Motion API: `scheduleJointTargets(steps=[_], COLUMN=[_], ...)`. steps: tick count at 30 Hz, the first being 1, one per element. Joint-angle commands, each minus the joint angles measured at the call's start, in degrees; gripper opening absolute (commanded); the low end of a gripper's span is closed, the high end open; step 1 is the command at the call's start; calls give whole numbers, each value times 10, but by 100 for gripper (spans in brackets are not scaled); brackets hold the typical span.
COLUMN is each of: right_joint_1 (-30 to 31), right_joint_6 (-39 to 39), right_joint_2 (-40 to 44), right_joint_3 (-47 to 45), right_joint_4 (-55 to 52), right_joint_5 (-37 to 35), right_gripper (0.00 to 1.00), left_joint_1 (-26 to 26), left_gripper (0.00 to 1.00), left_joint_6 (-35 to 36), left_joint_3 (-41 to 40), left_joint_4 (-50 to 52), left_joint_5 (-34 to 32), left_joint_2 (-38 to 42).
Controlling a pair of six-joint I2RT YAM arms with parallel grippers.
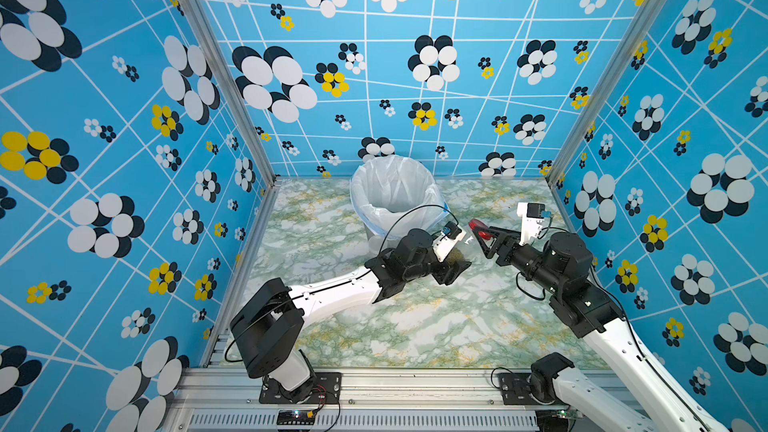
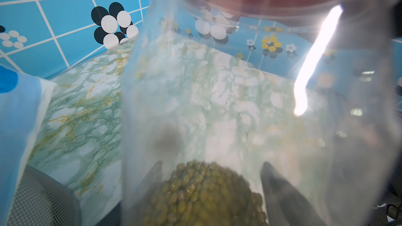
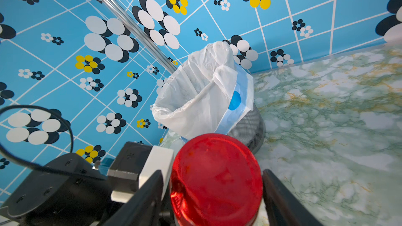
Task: Empty moldy mung beans from jars
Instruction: Unscrew the lid from the jar.
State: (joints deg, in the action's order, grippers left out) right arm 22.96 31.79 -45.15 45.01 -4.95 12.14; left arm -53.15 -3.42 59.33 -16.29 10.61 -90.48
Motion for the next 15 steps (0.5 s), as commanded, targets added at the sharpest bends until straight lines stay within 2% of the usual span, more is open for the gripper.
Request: scheduleJointTargets(steps=[1,7,15], right_joint_1=[3,2,2], right_joint_6=[-11,-31,-79], right_joint_2=[3,10,16], right_joint_3=[4,-10,-13], right_joint_4=[18,45,55], right_joint_5=[4,26,80], right_gripper=[68,61,61], left_joint_1=[-7,-7,10], left_gripper=[52,52,52], left_joint_6=[6,18,30], left_joint_3=[19,12,-13], left_joint_4=[-20,-32,-68], left_joint_5=[3,12,90], left_joint_2=[2,5,11])
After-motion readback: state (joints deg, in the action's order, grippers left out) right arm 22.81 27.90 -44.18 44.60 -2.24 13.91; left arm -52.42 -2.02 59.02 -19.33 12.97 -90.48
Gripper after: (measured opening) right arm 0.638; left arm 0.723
